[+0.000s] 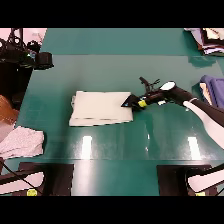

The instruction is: Fold the shirts.

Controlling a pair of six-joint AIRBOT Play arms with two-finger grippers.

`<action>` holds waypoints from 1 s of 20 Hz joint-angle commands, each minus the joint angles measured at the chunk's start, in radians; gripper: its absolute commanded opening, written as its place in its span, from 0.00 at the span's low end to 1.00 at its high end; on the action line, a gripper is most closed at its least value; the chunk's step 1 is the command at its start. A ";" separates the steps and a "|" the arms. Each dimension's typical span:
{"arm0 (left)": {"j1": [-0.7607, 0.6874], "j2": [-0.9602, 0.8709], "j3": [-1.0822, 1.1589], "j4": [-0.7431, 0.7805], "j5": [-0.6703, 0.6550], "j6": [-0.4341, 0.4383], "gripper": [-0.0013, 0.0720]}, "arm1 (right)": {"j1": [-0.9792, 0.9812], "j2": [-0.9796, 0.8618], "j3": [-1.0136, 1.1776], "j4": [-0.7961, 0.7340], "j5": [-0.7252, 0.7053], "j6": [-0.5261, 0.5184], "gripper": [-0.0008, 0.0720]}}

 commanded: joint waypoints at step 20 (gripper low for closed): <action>-0.516 0.000 0.000 -0.084 0.165 -0.002 0.05 | -0.721 0.080 0.626 -0.349 0.130 0.061 0.03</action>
